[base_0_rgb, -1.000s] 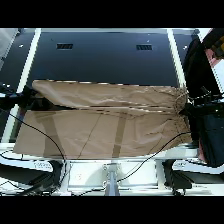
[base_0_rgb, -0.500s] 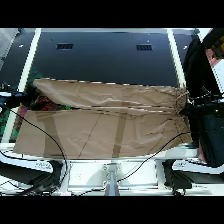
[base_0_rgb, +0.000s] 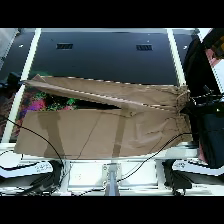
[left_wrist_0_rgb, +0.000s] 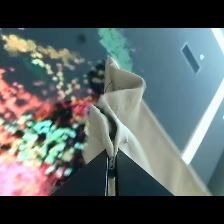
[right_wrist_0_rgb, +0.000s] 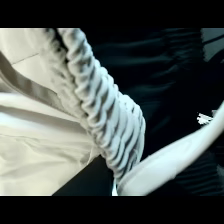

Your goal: Fold the clothes and pants, and hang the long-sleeved shirts on hangers.

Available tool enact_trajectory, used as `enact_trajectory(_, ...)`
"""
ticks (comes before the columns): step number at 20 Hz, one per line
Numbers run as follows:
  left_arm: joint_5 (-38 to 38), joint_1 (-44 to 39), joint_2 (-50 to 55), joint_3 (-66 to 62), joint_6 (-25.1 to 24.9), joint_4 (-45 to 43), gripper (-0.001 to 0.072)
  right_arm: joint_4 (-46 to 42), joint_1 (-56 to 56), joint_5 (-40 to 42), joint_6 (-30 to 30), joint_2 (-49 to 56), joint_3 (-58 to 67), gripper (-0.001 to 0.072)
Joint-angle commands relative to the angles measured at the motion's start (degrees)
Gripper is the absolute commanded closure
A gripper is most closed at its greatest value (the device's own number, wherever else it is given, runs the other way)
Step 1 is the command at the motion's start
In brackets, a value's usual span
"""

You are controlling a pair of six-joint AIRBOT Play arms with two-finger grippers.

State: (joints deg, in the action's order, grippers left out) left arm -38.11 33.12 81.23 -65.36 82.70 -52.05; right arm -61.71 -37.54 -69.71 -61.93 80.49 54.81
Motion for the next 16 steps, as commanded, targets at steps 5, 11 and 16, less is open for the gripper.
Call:
enact_trajectory(5, -22.9, 1.0, -2.0, -0.4, 4.0, -23.6, 0.0696, -0.1, 0.0, -0.4, -0.6, -0.4, 0.1, 0.0667)
enact_trajectory(11, -30.5, 1.0, -2.0, 0.9, 4.0, -33.5, 0.0695, -1.9, 0.0, -2.8, -0.6, -0.4, 0.1, 0.0668)
enact_trajectory(16, -27.1, 1.0, 0.7, 4.3, 7.6, -37.6, 0.0695, -1.9, 0.0, -0.2, -0.6, -0.4, 0.1, 0.0668)
